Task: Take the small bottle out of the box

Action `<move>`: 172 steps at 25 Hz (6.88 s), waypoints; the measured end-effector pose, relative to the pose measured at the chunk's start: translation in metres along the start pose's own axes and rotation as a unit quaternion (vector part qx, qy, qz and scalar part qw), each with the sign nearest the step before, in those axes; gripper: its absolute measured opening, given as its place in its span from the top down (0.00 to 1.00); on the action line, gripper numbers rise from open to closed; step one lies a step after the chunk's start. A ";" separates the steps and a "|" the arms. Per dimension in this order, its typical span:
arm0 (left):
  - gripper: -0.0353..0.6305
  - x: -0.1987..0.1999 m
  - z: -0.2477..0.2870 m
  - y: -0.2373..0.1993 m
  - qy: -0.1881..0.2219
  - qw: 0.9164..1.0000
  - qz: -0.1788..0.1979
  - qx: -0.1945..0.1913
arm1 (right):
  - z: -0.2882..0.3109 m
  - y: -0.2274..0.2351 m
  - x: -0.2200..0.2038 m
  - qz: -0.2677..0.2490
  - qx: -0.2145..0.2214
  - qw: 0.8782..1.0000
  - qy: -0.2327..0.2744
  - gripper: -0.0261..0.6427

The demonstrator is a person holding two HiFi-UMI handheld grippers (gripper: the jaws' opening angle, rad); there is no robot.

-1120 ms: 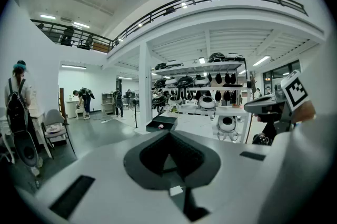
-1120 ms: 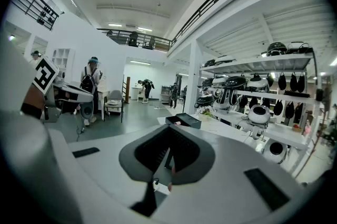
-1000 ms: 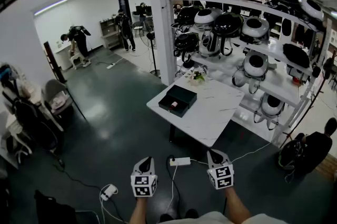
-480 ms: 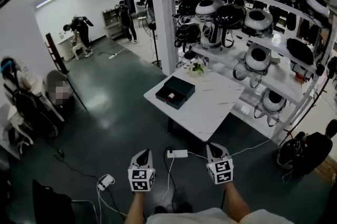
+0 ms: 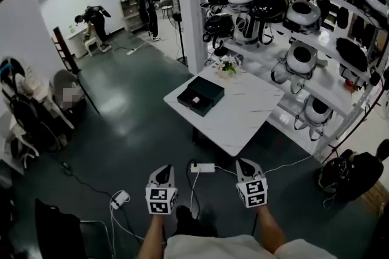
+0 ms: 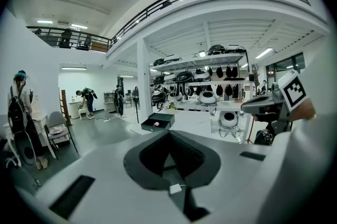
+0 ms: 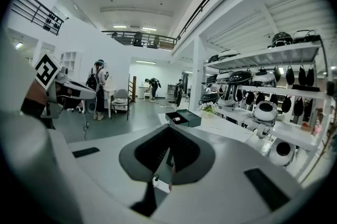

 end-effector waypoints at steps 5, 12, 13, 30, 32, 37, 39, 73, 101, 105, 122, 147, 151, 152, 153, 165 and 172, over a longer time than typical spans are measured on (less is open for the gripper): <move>0.92 0.009 0.016 0.002 -0.004 1.000 0.012 -0.005 | 0.009 0.009 -0.002 0.008 -0.003 1.000 0.002 0.93; 0.92 0.008 0.046 -0.004 -0.007 1.000 0.017 -0.021 | 0.035 0.010 -0.009 0.013 -0.007 1.000 -0.009 0.93; 0.92 0.007 0.052 -0.008 -0.007 1.000 0.015 -0.022 | 0.041 0.009 -0.007 0.012 -0.008 1.000 -0.008 0.93; 0.92 0.070 0.209 -0.131 0.014 0.997 0.009 -0.075 | 0.217 0.007 0.070 -0.010 -0.042 0.999 -0.032 0.93; 0.92 0.079 0.225 -0.148 0.015 0.997 0.011 -0.079 | 0.238 0.009 0.083 -0.013 -0.047 0.998 -0.032 0.93; 0.92 0.098 0.266 -0.195 0.018 0.996 0.013 -0.086 | 0.291 0.008 0.114 -0.020 -0.058 0.998 -0.031 0.93; 0.92 0.105 0.281 -0.208 0.019 0.996 0.013 -0.091 | 0.309 0.008 0.124 -0.023 -0.062 0.997 -0.032 0.93; 0.92 0.160 0.490 -0.203 -0.013 0.993 0.030 -0.109 | 0.478 0.125 0.131 -0.021 -0.047 0.997 -0.053 0.93; 0.92 0.155 0.626 -0.151 -0.107 0.984 0.072 -0.126 | 0.561 0.192 0.082 0.021 0.020 0.995 -0.094 0.93; 0.92 0.136 0.633 -0.150 -0.123 0.979 0.074 -0.143 | 0.562 0.178 0.070 0.029 0.015 0.994 -0.109 0.93; 0.92 0.058 0.648 -0.151 -0.198 0.960 0.078 -0.182 | 0.578 0.156 0.031 0.050 0.006 0.986 -0.158 0.93; 0.48 0.022 0.679 -0.110 -0.304 0.909 0.129 -0.254 | 0.578 0.176 0.015 0.068 -0.006 0.982 -0.174 0.93; 0.48 0.015 0.693 -0.108 -0.325 0.904 0.128 -0.246 | 0.578 0.179 0.016 0.070 -0.007 0.982 -0.173 0.93; 0.48 0.012 0.696 -0.108 -0.332 0.902 0.129 -0.245 | 0.578 0.179 0.016 0.070 -0.007 0.982 -0.173 0.93; 0.48 0.008 0.699 -0.108 -0.340 0.899 0.130 -0.243 | 0.578 0.180 0.015 0.069 -0.007 0.982 -0.174 0.93; 0.48 -0.012 0.719 -0.108 -0.428 0.864 0.149 -0.218 | 0.579 0.180 0.014 0.067 -0.005 0.982 -0.178 0.93; 0.54 -0.023 0.717 -0.110 -0.479 0.831 0.193 -0.207 | 0.578 0.181 0.013 0.069 -0.008 0.981 -0.179 0.93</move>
Point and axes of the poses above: the fingertips, and each gripper's own axes: z forward along the fingers, y to its right, x out of its top, the point moved 2 cm from there along -z, backward along the fingers, and after that the axes turned 5 degrees about -y, right-handed, at the moved point
